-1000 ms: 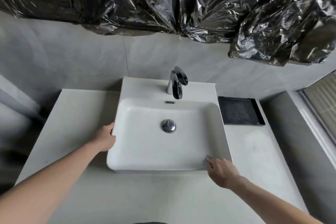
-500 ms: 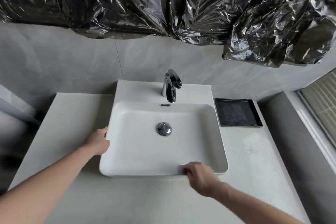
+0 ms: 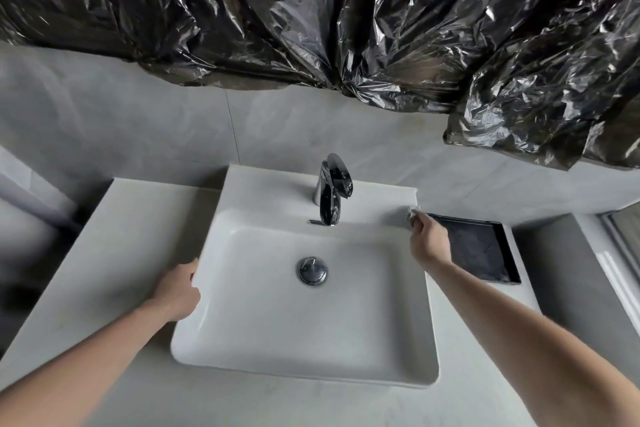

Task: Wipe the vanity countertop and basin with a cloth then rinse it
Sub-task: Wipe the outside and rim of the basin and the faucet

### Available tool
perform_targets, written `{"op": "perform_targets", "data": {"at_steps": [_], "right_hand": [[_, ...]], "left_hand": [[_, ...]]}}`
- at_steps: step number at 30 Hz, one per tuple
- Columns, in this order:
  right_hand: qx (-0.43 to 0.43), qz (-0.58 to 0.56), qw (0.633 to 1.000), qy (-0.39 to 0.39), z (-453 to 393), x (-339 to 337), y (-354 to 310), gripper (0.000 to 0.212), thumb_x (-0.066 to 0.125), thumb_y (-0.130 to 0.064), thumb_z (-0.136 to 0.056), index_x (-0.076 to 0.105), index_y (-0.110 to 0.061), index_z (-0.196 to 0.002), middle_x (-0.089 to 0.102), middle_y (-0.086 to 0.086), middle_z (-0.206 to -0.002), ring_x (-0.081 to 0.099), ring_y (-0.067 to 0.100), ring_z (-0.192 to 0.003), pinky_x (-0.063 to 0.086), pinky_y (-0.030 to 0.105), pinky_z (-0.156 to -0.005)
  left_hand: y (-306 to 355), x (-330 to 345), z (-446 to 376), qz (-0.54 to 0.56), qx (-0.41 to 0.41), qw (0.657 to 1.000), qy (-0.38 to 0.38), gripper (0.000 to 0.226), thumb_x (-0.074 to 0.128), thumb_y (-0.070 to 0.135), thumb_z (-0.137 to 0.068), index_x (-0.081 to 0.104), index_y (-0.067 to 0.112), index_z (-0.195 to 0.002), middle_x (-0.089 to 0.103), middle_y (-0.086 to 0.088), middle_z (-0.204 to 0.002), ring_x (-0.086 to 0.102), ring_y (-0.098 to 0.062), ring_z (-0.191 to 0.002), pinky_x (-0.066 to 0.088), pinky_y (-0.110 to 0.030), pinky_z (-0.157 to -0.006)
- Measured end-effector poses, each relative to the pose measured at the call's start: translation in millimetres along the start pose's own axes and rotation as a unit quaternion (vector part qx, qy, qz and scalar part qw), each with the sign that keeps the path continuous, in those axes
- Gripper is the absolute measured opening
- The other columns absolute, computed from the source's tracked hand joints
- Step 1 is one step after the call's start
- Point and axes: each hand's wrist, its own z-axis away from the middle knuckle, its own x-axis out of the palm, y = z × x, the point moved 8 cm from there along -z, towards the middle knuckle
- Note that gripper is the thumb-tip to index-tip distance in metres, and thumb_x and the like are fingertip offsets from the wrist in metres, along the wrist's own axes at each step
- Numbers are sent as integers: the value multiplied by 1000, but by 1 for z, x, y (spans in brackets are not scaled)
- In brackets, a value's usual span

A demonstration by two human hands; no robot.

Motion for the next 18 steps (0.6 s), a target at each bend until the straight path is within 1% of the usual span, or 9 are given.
{"op": "perform_targets", "data": {"at_steps": [2, 4, 6, 7, 8, 10, 12, 15, 18], "right_hand": [[5, -6, 1000, -21, -18, 15, -24, 34, 43, -15, -101, 68, -10, -122, 70, 18, -120, 62, 40, -112, 46, 37, -86], [-38, 0, 998, -47, -26, 36, -52, 40, 37, -20, -98, 68, -3, -117, 64, 18, -132, 55, 37, -127, 43, 34, -98], [-94, 17, 993, -71, -22, 58, -76, 33, 41, -11, -98, 67, 1, -116, 56, 19, -143, 45, 34, -141, 37, 33, -110], [-116, 20, 989, -86, -15, 65, -90, 29, 43, -3, -97, 67, -1, -114, 55, 17, -145, 46, 32, -139, 39, 31, -107], [-136, 12, 986, -98, -8, 70, -103, 28, 44, 2, -95, 69, -4, -106, 61, 15, -139, 54, 30, -129, 43, 29, -98], [-132, -26, 984, -119, 5, 69, -125, 32, 43, 3, -94, 64, -14, -78, 75, 9, -95, 59, 29, -83, 41, 26, -67], [-96, -101, 981, -134, 4, 62, -135, 40, 40, -2, -96, 57, -22, -66, 62, -3, -53, 52, 23, -55, 42, 31, -51], [-38, -275, 957, -88, -4, 30, -139, 29, 43, -19, -106, 72, -19, -100, 60, 2, -47, 46, 19, -35, 37, 25, -35], [-86, -330, 939, -55, 3, -11, -166, 26, 49, -31, -107, 72, -20, -112, 59, -1, -60, 48, 11, -45, 39, 22, -42]], "left_hand": [[2, 1, 1, 3, -1, 1000, 5, 70, 45, 3, -85, 40, 21, -153, 53, 0, -147, 49, -29, -136, 42, -33, -110], [2, 2, 1, 12, -8, 1000, 5, 72, 45, 0, -85, 37, 21, -154, 51, 1, -149, 47, -27, -137, 40, -32, -112], [4, 1, 2, 18, -16, 1000, 5, 72, 45, 0, -86, 35, 19, -155, 50, 0, -150, 46, -26, -138, 38, -30, -111], [4, 1, 2, 17, -19, 1000, 4, 72, 45, 0, -86, 36, 20, -155, 51, 0, -149, 47, -26, -137, 39, -30, -110], [4, 1, 2, 14, -21, 1000, 1, 73, 45, 0, -85, 36, 21, -154, 53, 1, -148, 49, -26, -136, 41, -30, -108], [2, 2, 1, 13, -23, 1000, -8, 75, 44, 2, -83, 37, 24, -154, 53, 3, -147, 50, -25, -135, 43, -30, -108], [-2, 2, -1, 15, -23, 1000, -12, 76, 44, 3, -81, 38, 27, -153, 54, 5, -146, 51, -24, -134, 44, -30, -108], [-2, 3, -2, 24, -21, 999, -16, 77, 44, 3, -79, 39, 26, -152, 55, 5, -145, 51, -24, -134, 43, -31, -109], [-3, 5, -4, 31, -13, 999, -15, 75, 44, 1, -77, 47, 26, -148, 59, 5, -142, 54, -22, -132, 44, -29, -107]]}}
